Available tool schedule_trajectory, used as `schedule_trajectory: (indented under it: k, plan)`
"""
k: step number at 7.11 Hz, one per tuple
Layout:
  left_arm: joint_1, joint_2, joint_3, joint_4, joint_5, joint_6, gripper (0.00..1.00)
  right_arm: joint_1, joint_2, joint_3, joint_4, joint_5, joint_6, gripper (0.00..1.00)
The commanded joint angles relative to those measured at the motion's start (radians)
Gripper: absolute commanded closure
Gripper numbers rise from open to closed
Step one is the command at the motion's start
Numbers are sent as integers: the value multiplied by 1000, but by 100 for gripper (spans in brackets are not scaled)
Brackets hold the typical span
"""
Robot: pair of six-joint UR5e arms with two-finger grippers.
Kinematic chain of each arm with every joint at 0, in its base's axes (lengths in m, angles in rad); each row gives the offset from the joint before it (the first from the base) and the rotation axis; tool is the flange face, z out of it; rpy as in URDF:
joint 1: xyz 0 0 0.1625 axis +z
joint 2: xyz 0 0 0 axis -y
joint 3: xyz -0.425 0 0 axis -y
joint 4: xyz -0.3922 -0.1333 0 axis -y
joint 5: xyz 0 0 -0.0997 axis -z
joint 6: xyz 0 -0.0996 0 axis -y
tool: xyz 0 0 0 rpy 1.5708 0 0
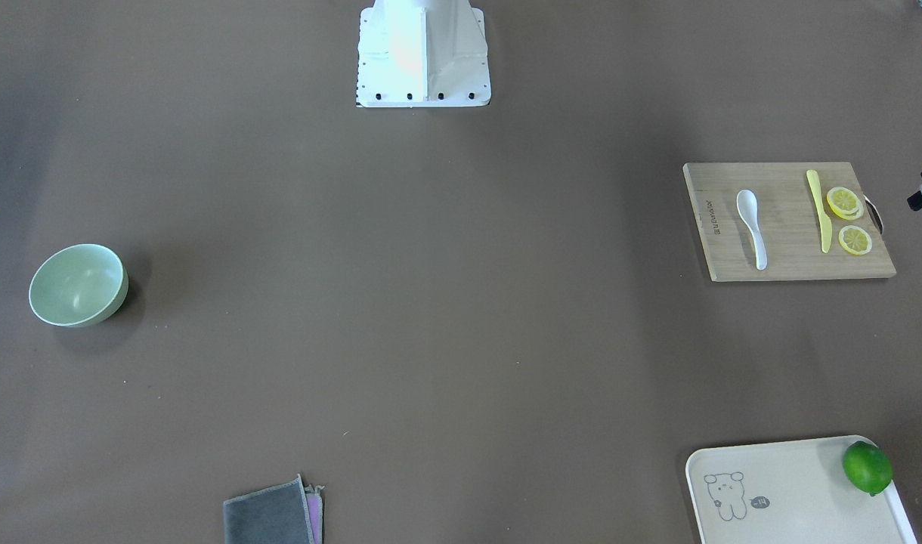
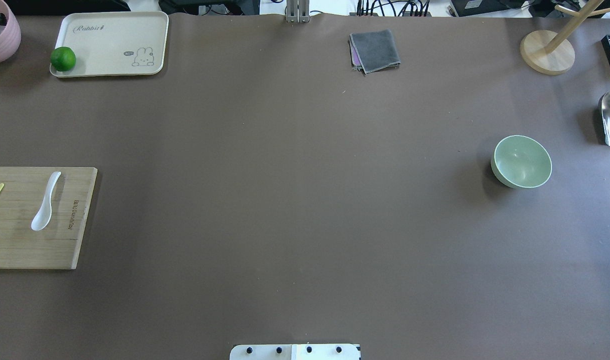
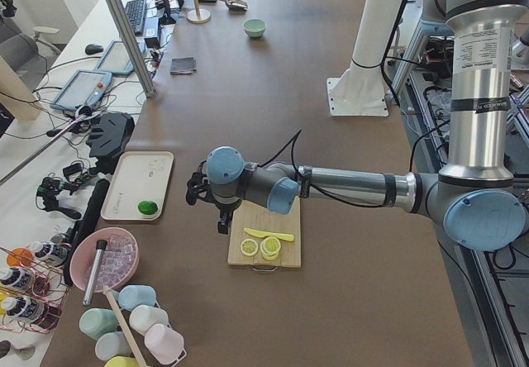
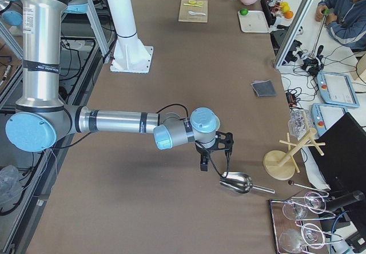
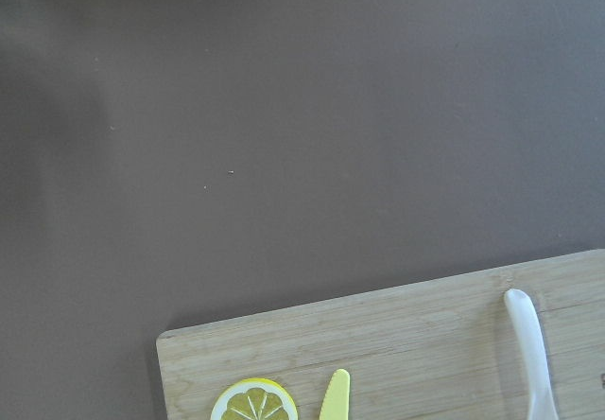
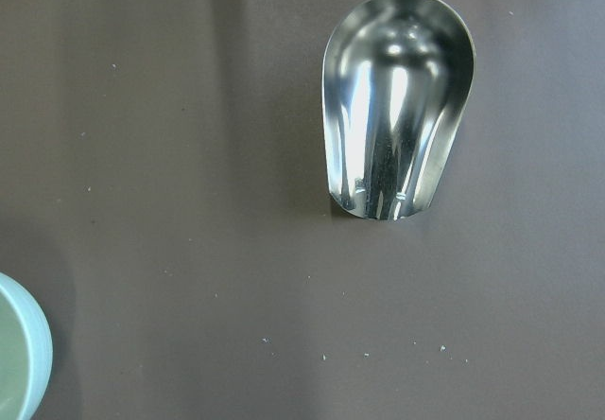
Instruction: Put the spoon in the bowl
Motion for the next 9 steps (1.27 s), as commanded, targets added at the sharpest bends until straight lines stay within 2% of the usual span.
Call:
schedule_trajectory:
  k: [1, 7, 9]
  plan:
    - [-11, 3, -23, 22, 15, 48, 2, 12, -5, 7, 7, -4, -3, 0]
    - [-11, 4, 27, 14, 17, 50, 2, 9, 7, 3, 5, -3, -3, 0]
    - [-7, 0, -11, 16, 23, -18, 2, -20, 13, 14, 5, 5, -3, 0]
